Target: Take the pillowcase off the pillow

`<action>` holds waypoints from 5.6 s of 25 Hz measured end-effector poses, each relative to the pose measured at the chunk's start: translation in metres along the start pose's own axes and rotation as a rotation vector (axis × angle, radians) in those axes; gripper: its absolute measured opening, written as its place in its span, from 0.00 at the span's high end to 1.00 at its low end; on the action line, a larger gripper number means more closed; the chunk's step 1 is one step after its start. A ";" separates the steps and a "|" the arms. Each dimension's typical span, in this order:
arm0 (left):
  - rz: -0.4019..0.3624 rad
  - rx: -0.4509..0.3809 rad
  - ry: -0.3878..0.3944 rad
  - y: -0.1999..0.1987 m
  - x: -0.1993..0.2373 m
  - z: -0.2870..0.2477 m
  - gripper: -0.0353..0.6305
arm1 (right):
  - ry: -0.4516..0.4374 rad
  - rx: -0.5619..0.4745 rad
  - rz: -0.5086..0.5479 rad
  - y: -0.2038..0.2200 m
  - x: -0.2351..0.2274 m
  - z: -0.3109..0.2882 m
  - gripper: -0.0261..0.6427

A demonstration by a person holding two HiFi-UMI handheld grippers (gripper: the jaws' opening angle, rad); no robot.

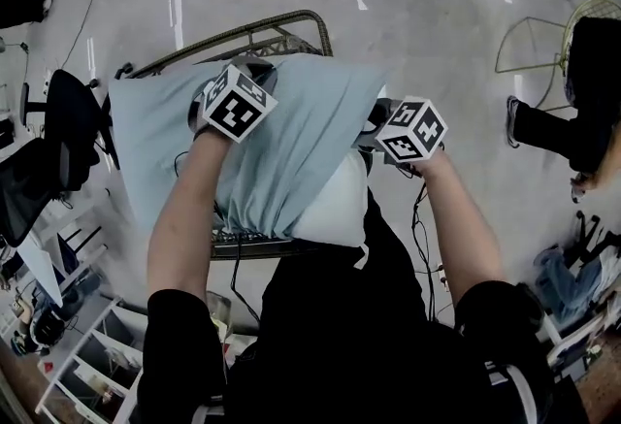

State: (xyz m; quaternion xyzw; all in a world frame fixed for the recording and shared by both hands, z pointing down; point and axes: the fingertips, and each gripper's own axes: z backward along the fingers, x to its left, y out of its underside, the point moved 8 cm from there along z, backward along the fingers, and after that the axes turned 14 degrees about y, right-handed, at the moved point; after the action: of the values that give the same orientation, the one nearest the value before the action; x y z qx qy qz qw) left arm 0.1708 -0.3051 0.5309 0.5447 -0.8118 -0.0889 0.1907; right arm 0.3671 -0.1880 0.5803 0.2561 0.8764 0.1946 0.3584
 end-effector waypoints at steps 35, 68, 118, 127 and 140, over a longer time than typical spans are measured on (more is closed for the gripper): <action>0.047 0.011 -0.283 0.092 0.020 0.097 0.85 | 0.232 -0.149 -0.187 0.008 0.003 0.066 0.55; -0.051 0.210 -0.216 0.126 0.056 0.086 0.94 | 0.432 0.548 0.957 -0.093 0.054 -0.063 0.68; 0.085 -0.185 -0.267 0.170 -0.070 0.142 0.85 | 0.625 0.395 0.778 -0.076 0.106 0.016 0.44; 0.116 -0.225 -0.142 0.239 -0.180 0.111 0.80 | 0.499 0.344 0.733 0.055 0.243 -0.004 0.45; 0.258 -0.201 -0.256 0.298 -0.266 0.057 0.61 | 0.759 0.308 0.892 0.141 0.271 -0.037 0.23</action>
State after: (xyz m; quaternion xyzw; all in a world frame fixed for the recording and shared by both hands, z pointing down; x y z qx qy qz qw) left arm -0.0173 0.0521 0.5276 0.3989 -0.8794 -0.2127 0.1492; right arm 0.2182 0.0771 0.5360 0.5604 0.7693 0.2748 -0.1365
